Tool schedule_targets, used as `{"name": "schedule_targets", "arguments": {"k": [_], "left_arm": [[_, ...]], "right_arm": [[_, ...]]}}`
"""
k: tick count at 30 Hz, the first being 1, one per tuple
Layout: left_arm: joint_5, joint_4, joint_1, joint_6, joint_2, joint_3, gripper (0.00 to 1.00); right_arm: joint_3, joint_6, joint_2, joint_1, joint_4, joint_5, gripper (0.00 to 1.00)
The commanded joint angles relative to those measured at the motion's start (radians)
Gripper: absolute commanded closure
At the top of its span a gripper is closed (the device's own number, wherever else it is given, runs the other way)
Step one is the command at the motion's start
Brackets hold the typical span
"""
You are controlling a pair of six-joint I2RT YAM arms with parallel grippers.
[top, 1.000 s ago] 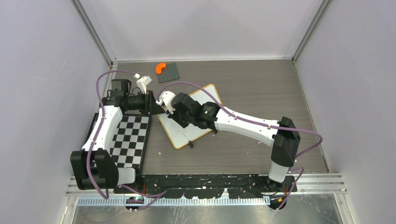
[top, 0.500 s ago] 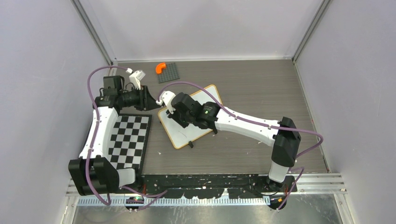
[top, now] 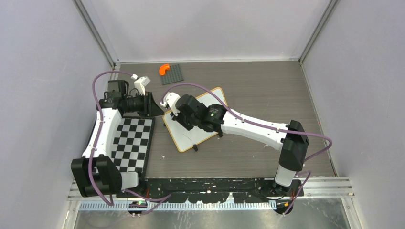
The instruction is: Write a sentence on the whiteboard
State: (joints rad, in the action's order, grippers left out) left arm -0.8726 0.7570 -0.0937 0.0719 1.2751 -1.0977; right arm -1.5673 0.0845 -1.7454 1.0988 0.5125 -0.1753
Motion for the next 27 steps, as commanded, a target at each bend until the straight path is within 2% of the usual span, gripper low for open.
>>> {"name": "schedule_targets", "arguments": {"k": [1,7,15,17,19,23,27], "left_arm": [[-0.042,-0.002,0.017,0.027,0.008,0.013,0.67],[-0.054,-0.016,0.039,0.028,0.015,0.020,0.72],[-0.067,-0.020,0.057,0.031,0.025,0.020,0.85],[-0.062,-0.020,0.061,0.032,0.030,0.021,0.84],[-0.059,-0.019,0.063,0.031,0.032,0.020,0.76],[-0.055,-0.023,0.063,0.027,0.047,0.017,0.69],[-0.063,-0.024,0.063,0.024,0.069,0.007,0.74]], "right_arm": [[-0.026,0.011,0.026,0.006,-0.003,-0.035,1.00],[-0.025,0.011,0.024,0.007,0.003,-0.047,1.00],[-0.032,0.011,0.016,0.007,0.003,-0.047,1.00],[-0.036,0.009,0.014,0.007,0.003,-0.047,1.00],[-0.036,0.010,0.015,0.007,0.003,-0.046,1.00],[-0.029,0.011,0.020,0.006,0.004,-0.046,1.00],[-0.030,0.015,0.020,0.007,0.004,-0.047,1.00]]}}
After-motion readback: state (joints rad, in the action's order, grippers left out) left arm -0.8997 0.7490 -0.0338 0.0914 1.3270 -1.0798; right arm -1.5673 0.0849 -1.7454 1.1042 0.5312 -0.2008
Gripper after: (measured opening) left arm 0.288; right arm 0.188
